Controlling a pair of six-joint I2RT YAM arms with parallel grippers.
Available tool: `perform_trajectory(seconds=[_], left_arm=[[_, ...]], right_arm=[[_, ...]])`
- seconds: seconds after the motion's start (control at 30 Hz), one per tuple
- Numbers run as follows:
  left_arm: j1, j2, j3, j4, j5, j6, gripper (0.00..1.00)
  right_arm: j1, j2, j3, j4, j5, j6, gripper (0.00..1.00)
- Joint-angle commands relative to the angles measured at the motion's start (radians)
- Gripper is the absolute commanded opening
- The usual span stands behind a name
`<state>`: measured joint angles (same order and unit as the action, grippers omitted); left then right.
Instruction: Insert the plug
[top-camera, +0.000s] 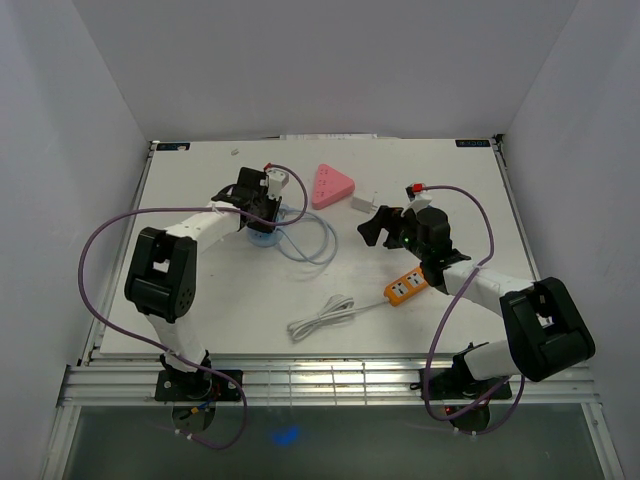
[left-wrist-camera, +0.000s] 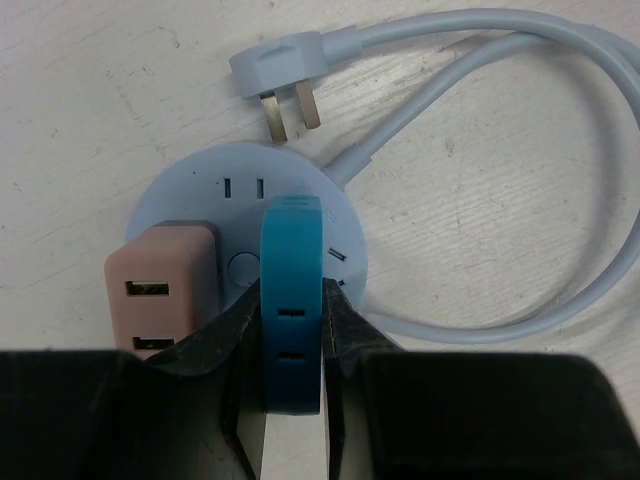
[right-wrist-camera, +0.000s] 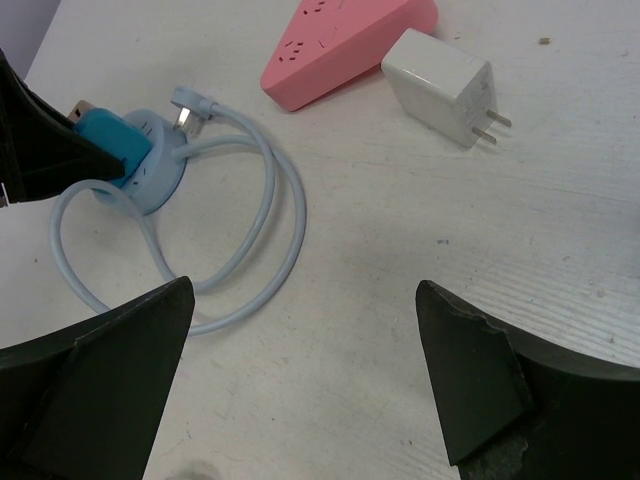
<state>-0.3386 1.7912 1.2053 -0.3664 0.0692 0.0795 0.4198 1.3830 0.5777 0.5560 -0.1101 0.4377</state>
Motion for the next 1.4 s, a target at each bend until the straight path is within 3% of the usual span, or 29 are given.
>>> perform_trajectory(seconds=[0.0, 0.03, 0.47, 0.9, 1.23, 1.37], left_arm=[[0.003, -0.015, -0.029, -0.108, 0.06, -0.02, 0.22], [0.006, -0.032, -0.029, -0.102, 0.072, -0.02, 0.29], [0.036, -0.136, -0.055, -0.052, 0.106, -0.046, 0.61], [0.061, -0.185, -0.073, -0.017, 0.15, -0.069, 0.67], [0.061, -0.338, -0.125, 0.049, 0.103, -0.116, 0.67], [0.059, -0.395, -0.105, 0.037, 0.188, -0.164, 0.67]], right_arm=[[-0.004, 0.002, 0.001, 0.048, -0.013, 0.001, 0.97], [-0.003, 0.002, 0.001, 0.048, -0.013, 0.001, 0.97], [-0.004, 0.013, 0.002, 0.053, -0.022, -0.004, 0.97], [-0.003, 0.019, 0.004, 0.058, -0.028, -0.002, 0.97], [-0.003, 0.018, 0.005, 0.058, -0.03, -0.007, 0.97], [-0.003, 0.024, 0.008, 0.058, -0.028, -0.008, 0.97]])
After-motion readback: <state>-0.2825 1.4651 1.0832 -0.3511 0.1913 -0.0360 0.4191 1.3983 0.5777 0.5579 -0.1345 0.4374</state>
